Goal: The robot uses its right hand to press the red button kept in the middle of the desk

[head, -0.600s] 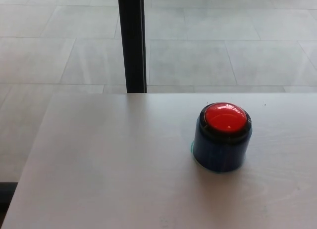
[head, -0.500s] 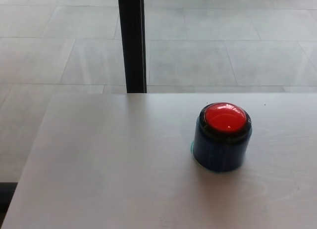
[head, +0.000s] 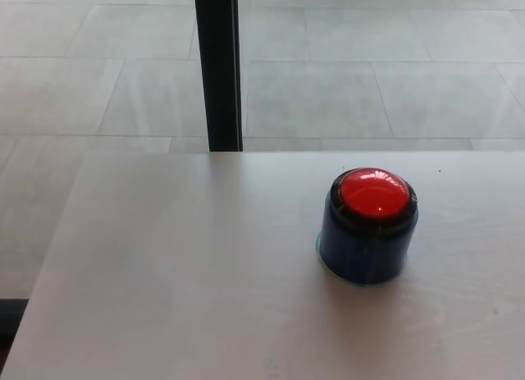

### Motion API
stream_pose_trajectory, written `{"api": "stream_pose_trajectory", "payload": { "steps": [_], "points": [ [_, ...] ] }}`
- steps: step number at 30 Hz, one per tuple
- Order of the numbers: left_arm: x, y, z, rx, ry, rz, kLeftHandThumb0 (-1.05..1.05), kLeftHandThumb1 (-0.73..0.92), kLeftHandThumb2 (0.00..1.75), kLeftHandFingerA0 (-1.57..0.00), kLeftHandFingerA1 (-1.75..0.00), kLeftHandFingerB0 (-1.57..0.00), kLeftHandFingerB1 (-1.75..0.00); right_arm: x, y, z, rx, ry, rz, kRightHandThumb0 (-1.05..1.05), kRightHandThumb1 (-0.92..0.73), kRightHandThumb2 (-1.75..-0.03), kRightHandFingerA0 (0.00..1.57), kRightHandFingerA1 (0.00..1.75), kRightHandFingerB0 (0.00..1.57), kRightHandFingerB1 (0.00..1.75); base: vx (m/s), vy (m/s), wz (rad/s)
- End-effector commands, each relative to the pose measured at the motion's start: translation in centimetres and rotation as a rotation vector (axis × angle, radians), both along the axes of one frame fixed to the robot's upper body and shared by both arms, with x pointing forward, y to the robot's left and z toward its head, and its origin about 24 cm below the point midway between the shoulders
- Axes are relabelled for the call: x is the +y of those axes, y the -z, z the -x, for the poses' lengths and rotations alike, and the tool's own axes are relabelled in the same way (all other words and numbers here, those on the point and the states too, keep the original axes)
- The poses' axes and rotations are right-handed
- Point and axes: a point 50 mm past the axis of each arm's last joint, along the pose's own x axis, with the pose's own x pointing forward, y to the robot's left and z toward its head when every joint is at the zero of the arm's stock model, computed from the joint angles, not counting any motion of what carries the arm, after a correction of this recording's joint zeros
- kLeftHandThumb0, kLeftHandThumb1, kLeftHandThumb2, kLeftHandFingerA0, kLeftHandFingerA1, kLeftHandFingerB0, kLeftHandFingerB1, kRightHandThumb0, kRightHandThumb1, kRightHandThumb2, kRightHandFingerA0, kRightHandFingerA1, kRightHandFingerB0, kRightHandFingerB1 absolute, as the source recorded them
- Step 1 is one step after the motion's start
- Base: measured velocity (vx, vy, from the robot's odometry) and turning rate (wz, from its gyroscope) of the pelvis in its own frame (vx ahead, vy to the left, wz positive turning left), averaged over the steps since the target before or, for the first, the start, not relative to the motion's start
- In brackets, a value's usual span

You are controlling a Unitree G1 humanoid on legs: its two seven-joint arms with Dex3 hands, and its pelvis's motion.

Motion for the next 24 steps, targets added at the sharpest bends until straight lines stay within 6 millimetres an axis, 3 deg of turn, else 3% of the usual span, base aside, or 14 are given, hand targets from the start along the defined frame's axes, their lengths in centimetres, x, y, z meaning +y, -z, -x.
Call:
{"api": "stream_pose_trajectory", "payload": {
  "steps": [1, 2, 3, 5, 6, 7, 8, 10, 11, 18, 19, 20, 21, 24],
  "points": [
    [2.2, -1.6, 0.9, -0.045, -0.156, 0.026, -0.73, 0.92, 1.21, -0.41, -1.19, -0.30, -0.95, -1.5, -12.2, -2.0, -0.419, 0.135, -0.034, -0.32, -0.01, -1.52, 1.37, 0.90, 1.11, 0.73, 0.00, 0.000, 0.00],
    [2.2, -1.6, 0.9, -0.045, -0.152, 0.022, -0.74, 0.92, 1.22, -0.43, -1.19, -0.30, -0.95, -0.7, -13.9, -2.9, -0.445, 0.102, -0.010, -0.54, -0.21, -1.07, 1.36, 1.06, 1.13, 0.90, 0.00, 0.000, 0.00],
    [2.2, -1.6, 0.9, -0.047, -0.143, 0.019, -0.76, 0.92, 1.30, -0.56, -1.00, -0.33, -0.82, 0.5, -16.0, -4.2, -0.463, 0.058, 0.009, -0.58, -0.34, -0.86, 1.43, 1.07, 1.14, 0.89, 0.00, 0.000, 0.00],
    [2.2, -1.6, 0.9, -0.047, -0.140, 0.019, -0.76, 0.92, 1.30, -0.56, -1.00, -0.33, -0.82, 0.9, -16.6, -4.5, -0.466, 0.047, 0.011, -0.58, -0.34, -0.86, 1.43, 1.07, 1.14, 0.89, 0.00, 0.000, 0.00],
    [2.1, -1.4, 0.9, -0.051, -0.148, 0.032, -0.75, 0.92, 1.27, -0.55, -0.99, -0.32, -0.80, 1.9, -18.0, -5.6, -0.507, -0.026, 0.012, -0.24, -0.37, -1.10, 1.32, 1.27, 1.07, 1.07, 0.00, 0.000, 0.00],
    [2.1, -1.4, 1.0, -0.046, -0.142, 0.031, -0.75, 0.92, 1.31, -0.55, -0.98, -0.32, -0.80, 2.5, -18.6, -6.1, -0.540, -0.073, 0.012, -0.26, -0.44, -1.10, 1.13, 1.58, 1.02, 1.20, 0.00, 0.000, 0.00],
    [2.1, -1.3, 1.0, -0.043, -0.142, 0.026, -0.74, 0.92, 1.21, -0.47, -1.20, -0.28, -0.95, 3.1, -19.1, -6.8, -0.591, -0.128, -0.021, -0.27, -0.57, -0.95, 1.11, 1.71, 0.95, 1.25, 0.00, 0.000, 0.00],
    [2.1, -1.3, 1.0, -0.042, -0.144, 0.025, -0.74, 0.92, 1.21, -0.47, -1.20, -0.28, -0.95, 3.3, -19.3, -6.9, -0.606, -0.144, -0.038, -0.27, -0.57, -0.95, 1.11, 1.71, 0.95, 1.25, 0.00, 0.000, 0.00],
    [2.1, -1.4, 0.9, -0.065, -0.166, 0.048, -0.74, 0.92, 1.30, -0.51, -0.97, -0.22, -0.75, 4.8, -20.3, -8.6, -0.600, -0.253, -0.002, -0.19, -0.76, -0.89, 1.02, 1.75, 0.82, 1.40, 0.00, 0.000, 0.00],
    [2.2, -1.4, 1.0, -0.051, -0.169, 0.038, -0.74, 0.92, 1.30, -0.52, -0.98, -0.32, -0.79, 8.9, -20.4, -12.8, -0.519, -0.573, 0.123, -0.10, -0.43, -1.39, 0.97, 1.75, 0.75, 1.49, 0.00, 0.000, 0.00],
    [2.1, -1.4, 1.0, -0.048, -0.171, 0.041, -0.74, 0.92, 1.30, -0.52, -0.97, -0.31, -0.78, 9.4, -20.4, -13.2, -0.512, -0.601, 0.144, 0.03, -0.30, -1.32, 0.94, 1.71, 0.86, 1.28, 0.00, 0.000, 0.00],
    [2.1, -1.4, 1.1, -0.055, -0.171, 0.045, -0.75, 0.92, 1.30, -0.51, -0.97, -0.31, -0.78, 11.2, -20.1, -14.3, -0.492, -0.659, 0.149, -0.10, -0.41, -1.40, 0.99, 1.75, 0.81, 1.49, 0.00, 0.000, 0.00],
    [2.1, -1.3, 1.1, -0.057, -0.171, 0.045, -0.75, 0.92, 1.30, -0.51, -0.97, -0.31, -0.78, 12.0, -19.9, -14.8, -0.484, -0.685, 0.152, -0.10, -0.41, -1.40, 0.99, 1.75, 0.81, 1.49, 0.00, 0.000, 0.00],
    [2.1, -1.4, 1.0, -0.072, -0.168, 0.045, -0.75, 0.92, 1.21, -0.41, -1.23, -0.28, -0.95, 14.0, -19.4, -15.9, -0.467, -0.748, 0.148, -0.12, -0.40, -1.43, 0.97, 1.75, 0.80, 1.51, 0.00, 0.000, 0.00]
  ]
}}
